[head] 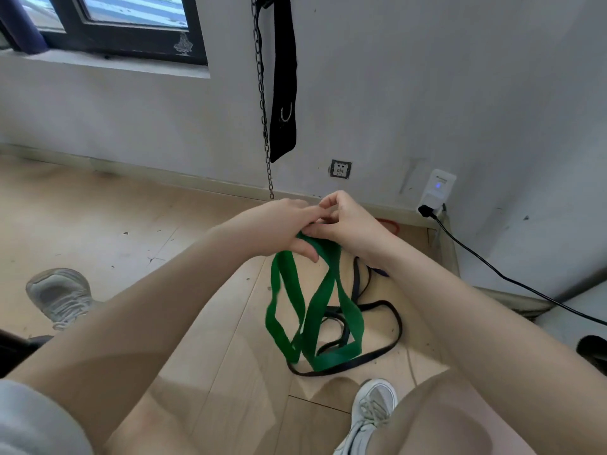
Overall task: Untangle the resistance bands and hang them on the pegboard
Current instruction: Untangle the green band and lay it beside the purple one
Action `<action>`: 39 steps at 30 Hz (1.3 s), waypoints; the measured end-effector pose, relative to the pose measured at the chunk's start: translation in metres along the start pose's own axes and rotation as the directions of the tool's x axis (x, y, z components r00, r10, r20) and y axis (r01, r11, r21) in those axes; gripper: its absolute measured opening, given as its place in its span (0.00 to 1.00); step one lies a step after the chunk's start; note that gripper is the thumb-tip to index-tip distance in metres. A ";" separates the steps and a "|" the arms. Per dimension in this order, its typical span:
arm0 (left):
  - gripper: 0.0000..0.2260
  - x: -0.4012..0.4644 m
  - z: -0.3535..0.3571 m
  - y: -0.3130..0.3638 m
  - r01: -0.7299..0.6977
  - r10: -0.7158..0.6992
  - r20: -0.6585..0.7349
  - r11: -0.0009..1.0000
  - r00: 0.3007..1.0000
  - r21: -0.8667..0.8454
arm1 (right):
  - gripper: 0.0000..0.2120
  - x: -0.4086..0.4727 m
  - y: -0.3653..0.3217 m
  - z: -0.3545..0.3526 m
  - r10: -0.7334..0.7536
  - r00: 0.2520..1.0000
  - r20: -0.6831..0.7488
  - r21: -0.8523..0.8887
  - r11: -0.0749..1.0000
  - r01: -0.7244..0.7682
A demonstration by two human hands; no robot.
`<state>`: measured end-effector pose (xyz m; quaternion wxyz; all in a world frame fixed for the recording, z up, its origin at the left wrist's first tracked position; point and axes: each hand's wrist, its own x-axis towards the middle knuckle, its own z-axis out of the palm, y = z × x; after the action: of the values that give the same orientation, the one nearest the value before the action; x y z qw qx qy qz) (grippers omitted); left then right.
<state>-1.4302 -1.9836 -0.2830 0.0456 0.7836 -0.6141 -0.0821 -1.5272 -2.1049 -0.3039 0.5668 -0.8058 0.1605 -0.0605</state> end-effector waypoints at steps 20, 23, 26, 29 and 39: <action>0.13 -0.030 0.015 -0.010 0.096 -0.246 -0.296 0.892 0.923 -0.442 | 0.21 -0.013 0.060 0.000 -0.334 0.936 -0.109 -0.563 0.797 0.219; 0.13 -0.029 0.019 -0.012 0.091 -0.266 -0.324 0.880 0.908 -0.466 | 0.24 -0.013 0.045 0.003 -0.185 0.978 -0.094 -0.181 0.969 0.166; 0.11 -0.029 0.024 -0.011 0.064 -0.269 -0.336 0.855 0.902 -0.514 | 0.28 -0.017 0.052 0.012 -0.068 0.974 0.217 0.034 0.997 0.062; 0.08 -0.032 0.027 -0.008 0.022 -0.257 -0.349 0.832 0.901 -0.555 | 0.26 -0.016 0.064 0.019 -0.039 0.961 0.274 0.018 0.999 0.035; 0.11 -0.047 0.064 -0.030 0.200 -0.469 -0.225 0.695 0.854 -0.690 | 0.08 -0.013 0.061 0.013 0.025 0.996 0.084 0.025 0.999 -0.027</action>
<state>-1.4242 -1.9292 -0.3476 0.4151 0.8195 -0.3696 -0.1394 -1.5477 -2.1073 -0.3642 0.5842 -0.7980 0.1466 -0.0215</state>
